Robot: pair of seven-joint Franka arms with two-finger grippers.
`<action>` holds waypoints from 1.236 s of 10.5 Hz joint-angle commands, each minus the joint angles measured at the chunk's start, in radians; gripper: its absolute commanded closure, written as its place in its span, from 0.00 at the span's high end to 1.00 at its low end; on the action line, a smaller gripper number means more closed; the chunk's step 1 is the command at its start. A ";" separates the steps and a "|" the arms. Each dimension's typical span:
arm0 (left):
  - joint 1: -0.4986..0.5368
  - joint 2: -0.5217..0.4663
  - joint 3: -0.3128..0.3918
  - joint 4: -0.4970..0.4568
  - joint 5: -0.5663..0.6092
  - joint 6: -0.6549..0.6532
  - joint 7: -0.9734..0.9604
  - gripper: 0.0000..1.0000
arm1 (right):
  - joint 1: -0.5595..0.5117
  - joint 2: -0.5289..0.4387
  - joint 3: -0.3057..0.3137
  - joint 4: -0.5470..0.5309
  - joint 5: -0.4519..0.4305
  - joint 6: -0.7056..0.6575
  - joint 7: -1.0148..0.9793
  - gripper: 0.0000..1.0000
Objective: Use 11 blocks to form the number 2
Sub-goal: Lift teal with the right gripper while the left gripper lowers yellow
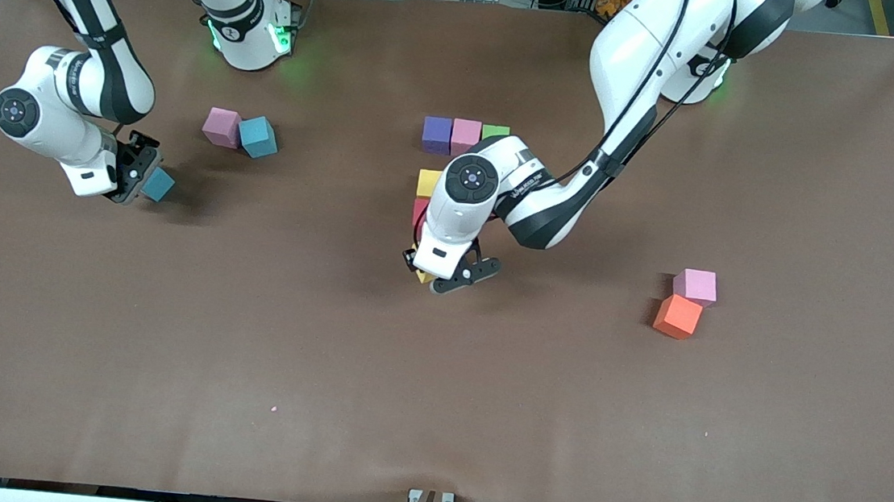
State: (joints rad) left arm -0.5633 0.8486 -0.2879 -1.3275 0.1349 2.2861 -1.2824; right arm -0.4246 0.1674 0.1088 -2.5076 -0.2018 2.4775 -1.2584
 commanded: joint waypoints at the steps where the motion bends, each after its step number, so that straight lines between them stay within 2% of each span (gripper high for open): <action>1: -0.007 0.007 0.012 0.010 -0.018 0.009 0.083 0.33 | -0.046 0.024 0.015 0.001 -0.018 0.038 -0.064 1.00; 3: -0.007 0.010 0.012 0.008 -0.021 0.009 0.129 0.34 | -0.082 0.063 0.015 0.001 -0.018 0.087 -0.114 1.00; 6: -0.016 0.026 0.012 0.005 -0.021 -0.002 0.210 0.34 | -0.080 0.072 0.017 0.003 -0.019 0.092 -0.118 1.00; 7: -0.017 0.032 0.012 0.005 -0.021 -0.008 0.244 0.33 | -0.080 0.075 0.017 0.003 -0.019 0.098 -0.119 0.96; 10: -0.029 0.043 0.012 0.007 -0.020 -0.008 0.288 0.34 | -0.074 0.072 0.020 0.004 -0.018 0.097 -0.156 0.61; 13: -0.033 0.043 0.012 0.007 -0.020 -0.008 0.343 0.34 | -0.072 0.066 0.022 0.007 -0.016 0.095 -0.156 0.58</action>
State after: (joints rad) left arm -0.5859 0.8915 -0.2853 -1.3307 0.1349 2.2846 -0.9759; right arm -0.4852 0.2352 0.1196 -2.5044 -0.2033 2.5684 -1.4015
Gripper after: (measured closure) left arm 0.445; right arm 0.414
